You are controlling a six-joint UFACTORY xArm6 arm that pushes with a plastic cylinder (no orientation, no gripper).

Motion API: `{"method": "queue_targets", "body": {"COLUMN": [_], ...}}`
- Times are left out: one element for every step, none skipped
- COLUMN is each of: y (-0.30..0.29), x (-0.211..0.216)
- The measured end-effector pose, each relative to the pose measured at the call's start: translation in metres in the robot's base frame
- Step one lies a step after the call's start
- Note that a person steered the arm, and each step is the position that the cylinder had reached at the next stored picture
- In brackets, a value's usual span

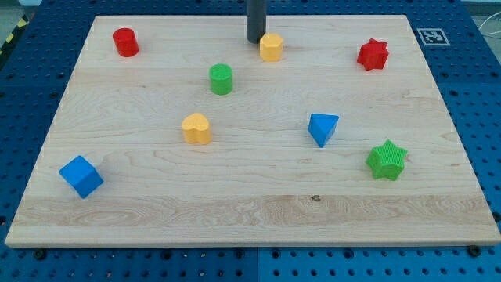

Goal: Slide red star closer to yellow hexagon

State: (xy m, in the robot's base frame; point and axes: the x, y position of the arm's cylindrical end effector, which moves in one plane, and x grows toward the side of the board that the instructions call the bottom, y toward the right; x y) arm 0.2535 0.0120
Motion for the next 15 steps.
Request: {"method": "queue_targets", "body": {"y": [0.019,0.023,0.030,0.059,0.111,0.159,0.208,0.235,0.235,0.235,0.227,0.194,0.162,0.135,0.120], "x": [0.015,0.070,0.118,0.109,0.111,0.123,0.121,0.110,0.092,0.071,0.060,0.057,0.057,0.057,0.057]}}
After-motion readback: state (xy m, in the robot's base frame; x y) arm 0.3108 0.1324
